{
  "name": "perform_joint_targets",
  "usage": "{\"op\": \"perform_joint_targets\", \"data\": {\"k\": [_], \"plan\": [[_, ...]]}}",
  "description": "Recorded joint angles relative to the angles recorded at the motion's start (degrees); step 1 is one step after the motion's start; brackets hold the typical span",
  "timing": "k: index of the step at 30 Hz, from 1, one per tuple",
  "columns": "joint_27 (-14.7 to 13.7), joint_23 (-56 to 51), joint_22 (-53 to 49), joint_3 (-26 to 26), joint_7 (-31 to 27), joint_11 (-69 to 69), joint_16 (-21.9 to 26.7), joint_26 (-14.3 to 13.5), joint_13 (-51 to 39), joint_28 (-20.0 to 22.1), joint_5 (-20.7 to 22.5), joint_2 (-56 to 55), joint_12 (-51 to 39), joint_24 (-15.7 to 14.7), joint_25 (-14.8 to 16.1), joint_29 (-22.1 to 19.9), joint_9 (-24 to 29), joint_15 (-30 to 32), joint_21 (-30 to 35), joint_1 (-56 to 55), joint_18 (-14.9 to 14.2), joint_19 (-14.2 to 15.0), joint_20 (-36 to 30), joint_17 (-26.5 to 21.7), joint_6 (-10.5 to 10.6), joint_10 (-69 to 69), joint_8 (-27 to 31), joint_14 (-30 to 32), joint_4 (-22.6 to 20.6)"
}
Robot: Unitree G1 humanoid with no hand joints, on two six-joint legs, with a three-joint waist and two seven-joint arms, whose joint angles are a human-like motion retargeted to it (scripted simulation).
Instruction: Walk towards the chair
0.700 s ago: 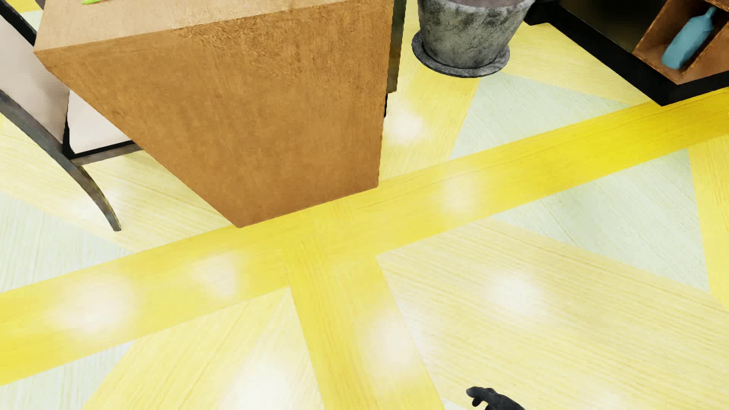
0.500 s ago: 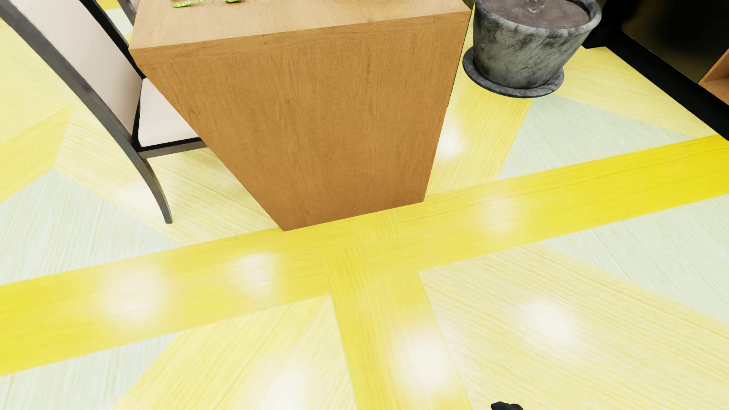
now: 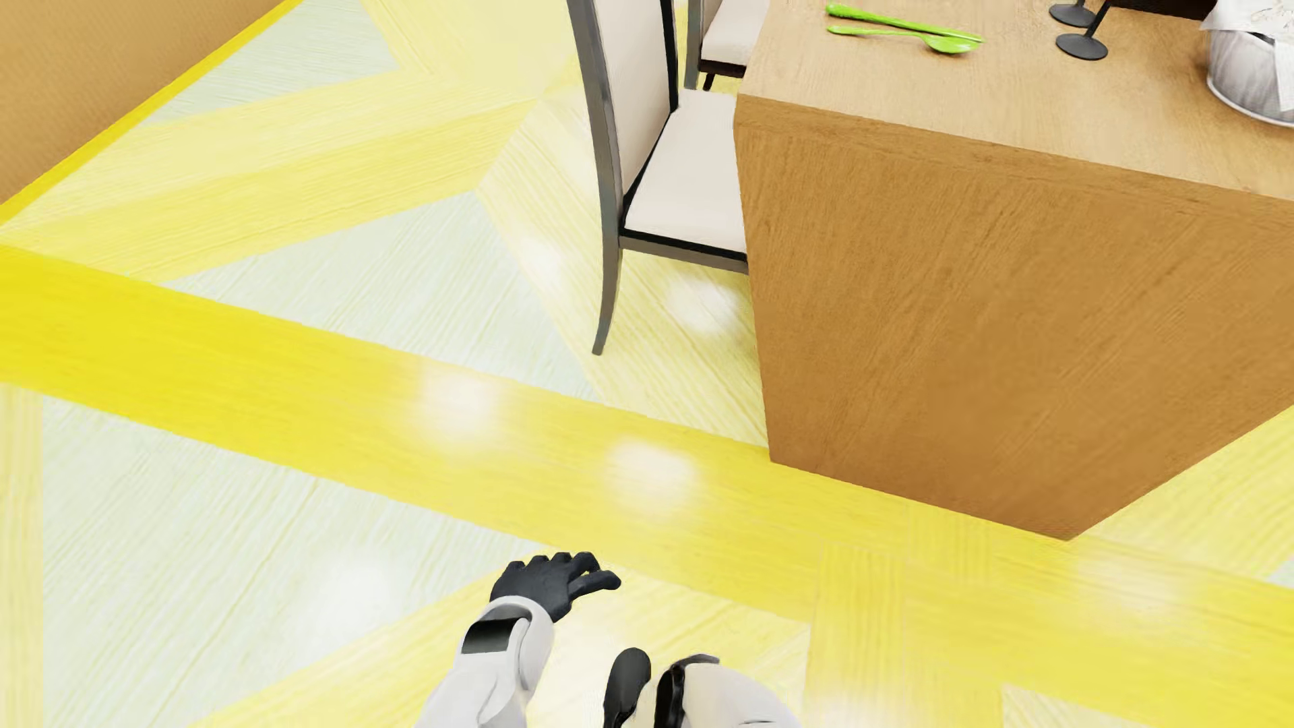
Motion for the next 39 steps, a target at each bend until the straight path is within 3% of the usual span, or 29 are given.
{"op": "perform_joint_targets", "data": {"k": [1,3,5,6,7,8,9,10,12,14,18,21,22,23,24,25,26,27,29,30,31,32,33,34,35,36,37,38,39], "plan": [[0.29,-0.67,-0.65,0.17,-2.15,-9.45,-0.17,-0.71,0.25,-0.43,1.53,2.12,0.17,-0.73,0.36,-0.81,-0.20,0.29,-1.15,1.20,0.77,1.65,-1.77,-0.15,0.03,0.05,-2.14,-0.08,-1.26],[1.15,-1.60,-0.65,0.36,-5.70,-19.74,-0.16,-1.05,0.32,-1.63,3.08,6.80,1.46,-1.67,1.28,-2.53,-0.41,-0.43,-3.56,4.25,2.08,0.39,-4.58,-0.53,0.43,1.75,-3.73,0.63,-3.28],[2.30,-1.62,0.79,0.28,-7.79,-17.45,0.35,0.87,-0.63,-1.74,2.76,8.83,4.19,-1.29,1.95,-3.68,-0.61,4.00,-6.00,7.33,2.47,-11.96,-5.11,-0.99,1.62,4.46,-1.85,4.22,-4.01],[2.94,-1.34,1.86,0.18,-7.84,-12.32,0.35,2.86,-1.48,-0.62,1.43,8.21,6.35,-1.08,2.17,-4.40,-0.62,2.82,-7.48,7.69,1.90,-13.57,-3.96,-1.19,2.61,7.88,-1.97,6.86,-4.12],[3.67,-1.04,3.29,0.07,-7.53,-7.24,-0.23,5.66,-2.50,0.96,0.13,8.03,9.01,-1.78,2.56,-5.27,-0.59,-0.59,-9.20,6.70,-0.58,-13.36,-1.70,-1.18,3.76,13.30,-2.26,10.98,-4.12],[4.23,-0.71,5.25,-0.14,-7.08,-4.66,-0.65,7.82,-3.54,1.87,-1.07,9.35,11.31,-3.01,3.12,-6.15,-0.65,-3.59,-10.93,4.51,-8.95,-12.55,0.47,-0.90,4.74,21.16,-3.03,14.81,-4.08],[4.19,-0.29,7.64,-0.50,-4.32,-4.07,-0.33,9.71,-4.71,1.42,-2.19,11.69,12.90,-4.20,3.84,-7.11,-0.74,-5.72,-12.47,0.95,-23.23,-11.55,2.25,-0.44,5.44,30.02,-4.20,19.63,-2.59],[4.33,0.34,10.12,-0.81,0.40,-4.33,1.04,10.74,-6.18,-0.21,-2.92,14.27,14.00,-3.95,3.91,-7.69,-0.80,-7.29,-13.05,-3.75,-24.89,-10.43,2.71,-0.11,6.03,38.67,-5.45,21.36,1.33],[3.19,0.57,12.09,-0.34,9.73,-5.86,4.55,10.36,-9.81,-2.64,-3.24,19.49,16.81,-1.40,2.22,-7.33,-0.87,-9.64,-11.28,-12.78,-18.01,-8.01,2.87,-0.28,7.19,50.70,-6.51,14.62,13.26],[-0.66,-1.01,10.93,1.27,13.79,-8.25,7.29,10.15,-12.77,-3.15,-2.10,24.50,20.55,-0.60,0.02,-6.89,-0.82,-11.26,-8.41,-20.22,-13.83,-5.81,5.27,-0.76,8.16,53.07,-6.06,12.34,23.21],[-5.74,-9.90,5.32,5.62,16.88,-10.75,5.76,11.01,-17.99,-1.26,-0.52,30.73,27.42,-6.46,0.92,-6.58,-1.00,-14.43,-2.88,-29.43,-10.20,-1.71,16.76,-0.88,9.16,32.45,0.41,11.20,33.05],[-4.77,-13.75,3.35,8.57,7.05,-11.68,1.11,11.17,-21.46,-0.68,-1.03,32.97,30.27,-8.14,2.80,-6.11,-1.23,-15.61,0.62,-34.03,-12.08,1.38,20.64,-0.25,8.90,11.85,8.55,12.82,29.91],[-4.64,-14.50,3.64,9.02,4.05,-11.51,0.71,9.87,-21.91,-1.87,-1.35,33.54,30.61,-6.44,2.95,-6.13,-1.27,-16.16,1.97,-34.87,-14.46,2.51,19.37,0.05,8.73,7.08,11.43,13.22,29.61],[-4.81,-14.78,3.53,9.15,1.48,-11.22,0.72,8.85,-22.03,-2.02,-1.50,34.02,30.79,-4.35,3.15,-6.21,-1.27,-17.13,3.33,-35.38,-18.82,3.71,18.30,0.51,8.54,3.29,14.52,14.88,30.42],[-4.81,-14.82,3.71,9.21,-2.38,-10.76,1.20,8.32,-21.58,-1.95,-1.84,34.51,30.54,-1.93,3.62,-5.91,-1.30,-18.85,4.48,-35.26,-19.07,5.06,17.27,0.95,8.30,0.48,17.91,17.47,31.68],[-4.60,-14.43,3.79,9.14,-7.35,-9.43,1.54,8.38,-20.99,-1.42,-2.40,34.53,30.00,-0.81,3.99,-5.40,-1.34,-21.22,5.59,-34.63,-16.72,6.32,17.36,0.95,8.05,-0.43,21.87,19.45,32.96],[-4.66,-13.73,4.12,8.82,-12.04,-7.06,2.26,8.38,-20.19,-1.43,-2.94,34.10,29.17,-0.94,4.36,-5.18,-1.42,-23.59,6.67,-33.42,-20.17,7.84,17.96,0.51,7.87,1.28,26.12,23.00,33.94],[-4.33,-12.69,4.96,7.95,-10.45,-4.80,3.20,8.55,-19.16,-1.25,-3.86,33.59,27.69,-0.77,4.19,-5.03,-1.36,-24.88,7.19,-33.19,-24.42,9.40,18.16,-0.72,7.91,6.40,29.95,21.17,33.85],[-1.60,-9.82,8.05,5.81,-6.07,0.12,4.55,10.33,-15.49,-1.49,-6.45,32.31,22.18,0.89,5.38,-7.65,-0.59,-21.55,2.19,-34.51,-24.64,9.75,18.48,-2.85,7.23,18.24,36.34,12.65,33.14],[2.29,-7.04,8.97,5.15,-4.49,2.31,5.28,11.81,-12.84,-1.81,-7.80,31.46,18.47,2.03,7.37,-12.51,-0.24,-17.01,-4.31,-33.78,-24.60,7.75,18.94,-1.26,6.65,20.06,37.38,10.43,32.03],[6.47,-4.23,9.56,4.97,-2.52,3.98,5.79,14.30,-10.32,-2.25,-8.84,29.81,13.44,3.04,11.14,-18.15,-0.09,-11.42,-11.90,-32.19,-23.72,4.64,19.40,1.82,6.25,19.31,37.18,9.58,31.19],[10.76,-0.01,8.08,5.12,-0.04,5.48,7.42,13.98,-9.43,-2.31,-10.02,27.67,9.68,3.65,15.40,-21.63,-0.09,-6.64,-18.39,-29.94,-22.51,1.94,19.67,4.18,5.95,16.97,35.57,9.72,30.93],[13.31,4.10,5.22,5.41,2.61,6.15,8.94,13.20,-8.74,-0.60,-11.09,25.52,6.63,2.70,17.95,-21.95,-0.20,-5.32,-21.48,-27.84,-21.44,0.41,20.98,4.87,5.69,14.19,32.48,10.26,31.17],[14.48,8.42,1.72,5.58,5.06,6.56,10.40,10.75,-7.57,1.51,-11.53,23.59,4.34,0.45,15.86,-16.78,-0.39,-6.87,-18.80,-26.27,-20.47,0.77,22.26,3.55,5.41,11.68,29.42,10.88,31.36],[11.88,11.29,-1.65,5.66,7.12,6.37,11.88,8.13,-5.95,2.68,-11.60,22.18,2.25,-3.12,10.65,-9.79,-0.53,-7.25,-12.72,-25.10,-19.60,1.97,23.55,1.28,5.06,9.79,25.89,11.31,31.52],[6.93,12.43,-4.51,5.71,8.85,5.33,14.01,4.76,-4.03,2.73,-12.06,21.35,0.34,-6.23,4.61,-3.10,-0.61,-7.33,-6.50,-24.46,-18.90,3.43,23.50,-1.24,4.61,9.04,21.25,11.29,31.53],[3.19,11.86,-6.78,5.67,10.34,2.78,16.90,1.97,-2.17,2.05,-11.79,21.27,-1.50,-7.54,0.19,1.52,-0.65,-5.89,-2.98,-24.05,-18.31,4.31,22.47,-2.76,3.99,8.89,17.00,10.97,31.42],[1.07,10.29,-8.67,5.77,11.86,-1.05,19.95,0.08,-0.55,1.08,-12.93,22.26,-3.47,-6.74,-1.84,3.60,-0.72,-2.00,-2.44,-23.46,-17.74,6.08,20.83,-2.72,3.25,8.49,9.78,10.68,31.23],[0.67,8.51,-10.03,6.03,13.52,-3.39,22.31,-0.76,0.86,0.43,-16.67,24.64,-5.36,-5.07,-1.34,3.76,-0.86,-2.29,-4.46,-22.82,-17.25,4.78,19.33,-1.47,2.39,8.17,-1.63,10.38,30.75]]}}
